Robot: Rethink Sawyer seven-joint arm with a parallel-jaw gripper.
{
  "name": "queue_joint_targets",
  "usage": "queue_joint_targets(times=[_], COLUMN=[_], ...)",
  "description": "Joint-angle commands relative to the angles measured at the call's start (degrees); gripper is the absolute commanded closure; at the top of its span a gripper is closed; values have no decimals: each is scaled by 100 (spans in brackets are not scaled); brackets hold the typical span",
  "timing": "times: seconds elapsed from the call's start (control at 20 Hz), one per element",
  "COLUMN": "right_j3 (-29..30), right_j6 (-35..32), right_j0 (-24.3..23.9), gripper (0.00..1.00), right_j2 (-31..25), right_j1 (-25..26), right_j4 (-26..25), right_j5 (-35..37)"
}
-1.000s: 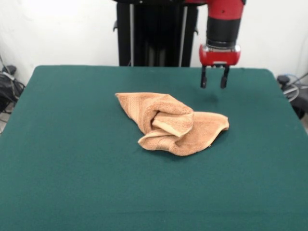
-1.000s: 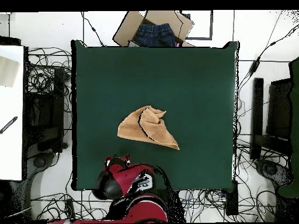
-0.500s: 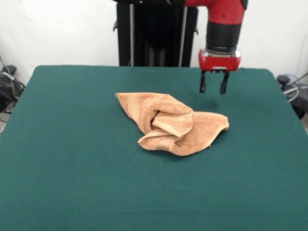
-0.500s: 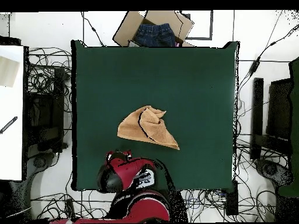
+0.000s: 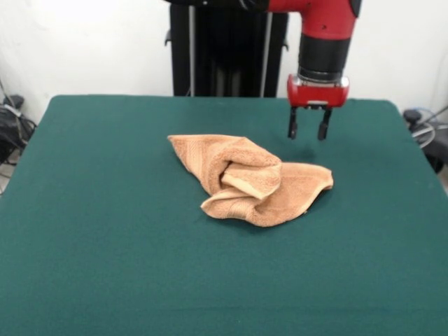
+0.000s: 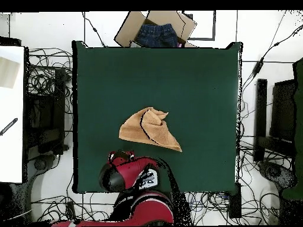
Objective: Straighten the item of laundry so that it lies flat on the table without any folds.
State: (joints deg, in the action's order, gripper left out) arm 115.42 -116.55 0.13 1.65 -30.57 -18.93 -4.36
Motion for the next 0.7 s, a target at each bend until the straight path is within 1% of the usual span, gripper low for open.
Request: queue_joint_targets(times=[0.05, 0.55, 0.7], right_j3=[-588, -808, -931], right_j6=[-462, -382, -357], right_j0=[-108, -119, -154], gripper=[0, 0, 0], right_j2=[-734, -732, -768], right_j1=[165, 220, 313], right_j4=[272, 255, 244], right_j5=[672, 886, 947])
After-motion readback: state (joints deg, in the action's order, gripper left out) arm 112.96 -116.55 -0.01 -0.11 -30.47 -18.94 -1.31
